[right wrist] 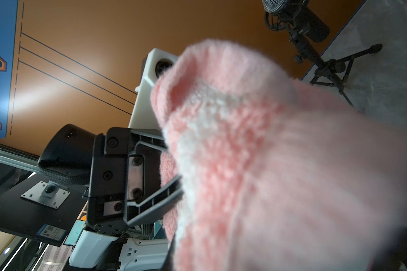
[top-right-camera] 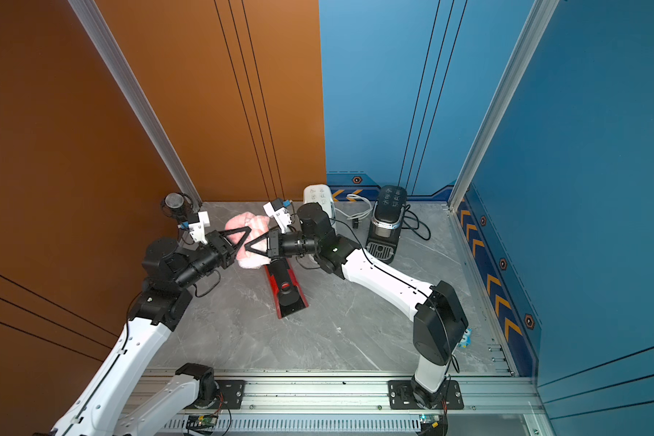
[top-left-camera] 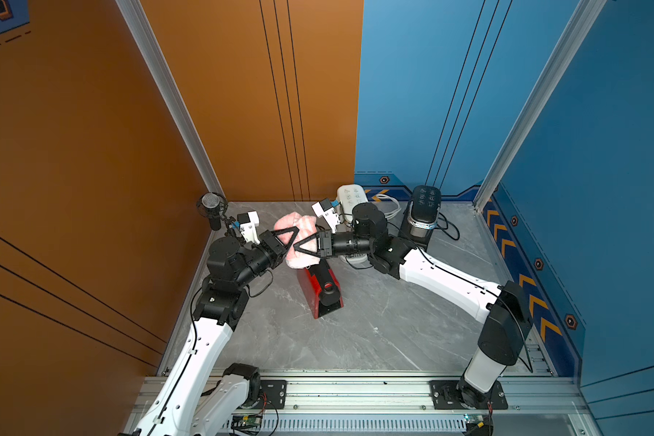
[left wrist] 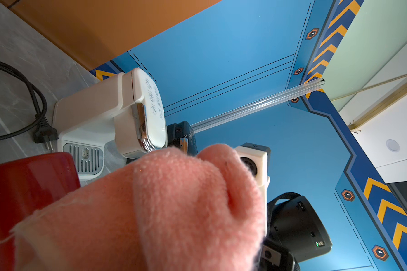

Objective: Wipe the surface of a coffee machine
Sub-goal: Adjust the cleaning item.

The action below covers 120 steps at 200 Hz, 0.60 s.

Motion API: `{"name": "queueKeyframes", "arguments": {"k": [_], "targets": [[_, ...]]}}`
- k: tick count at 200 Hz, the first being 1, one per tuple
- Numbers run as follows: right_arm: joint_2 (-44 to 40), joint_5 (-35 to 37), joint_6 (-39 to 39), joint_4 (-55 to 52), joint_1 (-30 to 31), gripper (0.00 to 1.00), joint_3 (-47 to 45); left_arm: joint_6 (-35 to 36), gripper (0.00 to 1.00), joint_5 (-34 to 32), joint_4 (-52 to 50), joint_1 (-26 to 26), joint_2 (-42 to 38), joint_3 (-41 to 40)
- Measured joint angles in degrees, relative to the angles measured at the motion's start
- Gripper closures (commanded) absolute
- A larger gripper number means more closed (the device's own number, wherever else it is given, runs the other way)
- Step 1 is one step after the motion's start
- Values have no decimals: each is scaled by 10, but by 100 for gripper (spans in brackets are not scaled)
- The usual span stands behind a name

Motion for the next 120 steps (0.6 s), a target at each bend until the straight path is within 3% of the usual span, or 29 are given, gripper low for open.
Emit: {"name": "queueKeyframes", "arguments": {"k": [25,37,56,65,83,112,120], "targets": [[0,2,-3,-19,0,100,0,0,82,-19,10,-9,-10,-19],[0,5,-9,-32,2,100,0,-3,69,-23,14,-12,-16,-28],[-1,21,-20,-57,7,100,0,-4,62,-25,16,-16,-22,-39],[-2,29,-25,-67,9,100,0,-5,51,-25,17,-17,-23,-42],[-5,46,-33,-85,12,100,-3,-5,48,-24,18,-22,-23,-44],[-20,77,-42,-100,15,100,-21,0,15,-14,16,-31,-23,-42],[-25,87,-44,-101,16,100,-29,12,2,-10,2,-33,-23,-36]]}}
